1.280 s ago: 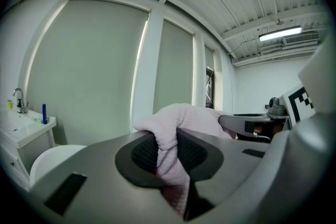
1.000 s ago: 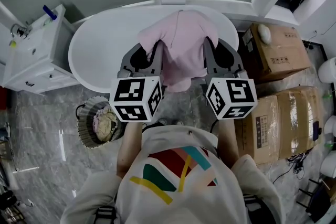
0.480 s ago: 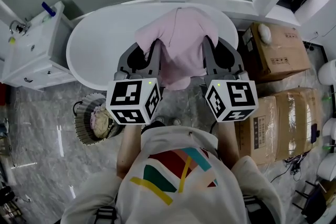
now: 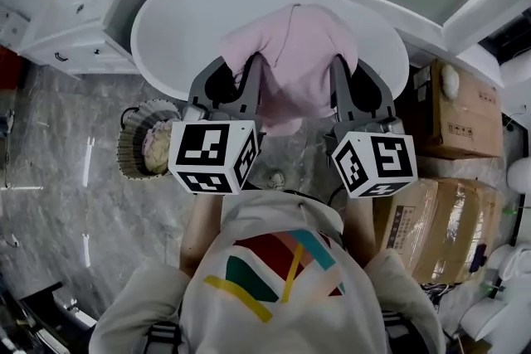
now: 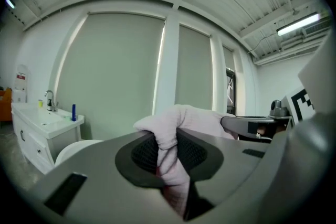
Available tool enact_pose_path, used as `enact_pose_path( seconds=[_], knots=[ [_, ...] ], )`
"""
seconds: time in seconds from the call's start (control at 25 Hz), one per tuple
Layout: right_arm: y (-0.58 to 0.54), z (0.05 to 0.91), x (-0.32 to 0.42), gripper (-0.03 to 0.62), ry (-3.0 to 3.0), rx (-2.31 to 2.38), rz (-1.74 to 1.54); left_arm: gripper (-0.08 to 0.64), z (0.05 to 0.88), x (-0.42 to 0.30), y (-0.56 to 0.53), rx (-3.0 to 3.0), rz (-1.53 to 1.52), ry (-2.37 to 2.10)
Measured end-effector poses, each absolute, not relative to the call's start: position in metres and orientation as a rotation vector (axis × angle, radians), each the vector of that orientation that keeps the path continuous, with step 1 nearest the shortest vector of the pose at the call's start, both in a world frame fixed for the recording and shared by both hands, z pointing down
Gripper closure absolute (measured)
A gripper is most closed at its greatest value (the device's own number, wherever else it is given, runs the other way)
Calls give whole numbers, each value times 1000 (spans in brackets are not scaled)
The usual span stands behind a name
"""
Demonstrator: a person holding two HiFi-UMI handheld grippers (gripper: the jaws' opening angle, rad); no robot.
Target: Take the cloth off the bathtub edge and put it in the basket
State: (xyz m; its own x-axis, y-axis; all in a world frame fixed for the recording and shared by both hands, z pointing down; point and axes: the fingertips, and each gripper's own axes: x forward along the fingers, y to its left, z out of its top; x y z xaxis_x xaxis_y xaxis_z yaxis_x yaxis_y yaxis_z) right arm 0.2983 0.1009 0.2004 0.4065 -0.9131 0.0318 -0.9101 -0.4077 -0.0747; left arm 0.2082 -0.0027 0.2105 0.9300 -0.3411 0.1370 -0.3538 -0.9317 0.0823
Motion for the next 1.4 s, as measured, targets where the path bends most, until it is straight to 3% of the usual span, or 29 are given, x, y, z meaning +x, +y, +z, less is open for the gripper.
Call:
enact_pose_path(
  seconds=[0.4, 0.92, 1.4],
  knots=[
    [4, 195, 220, 546, 1938, -2411, -96, 476, 208, 114, -84, 2916, 143, -813],
    [-177, 188, 28, 546, 2143, -2170, -126, 475, 200, -92, -246, 2850, 164, -1071],
    [-265, 189, -115, 546, 2348, -2032, -96, 476, 203, -241, -318, 2790, 105, -1251]
  ],
)
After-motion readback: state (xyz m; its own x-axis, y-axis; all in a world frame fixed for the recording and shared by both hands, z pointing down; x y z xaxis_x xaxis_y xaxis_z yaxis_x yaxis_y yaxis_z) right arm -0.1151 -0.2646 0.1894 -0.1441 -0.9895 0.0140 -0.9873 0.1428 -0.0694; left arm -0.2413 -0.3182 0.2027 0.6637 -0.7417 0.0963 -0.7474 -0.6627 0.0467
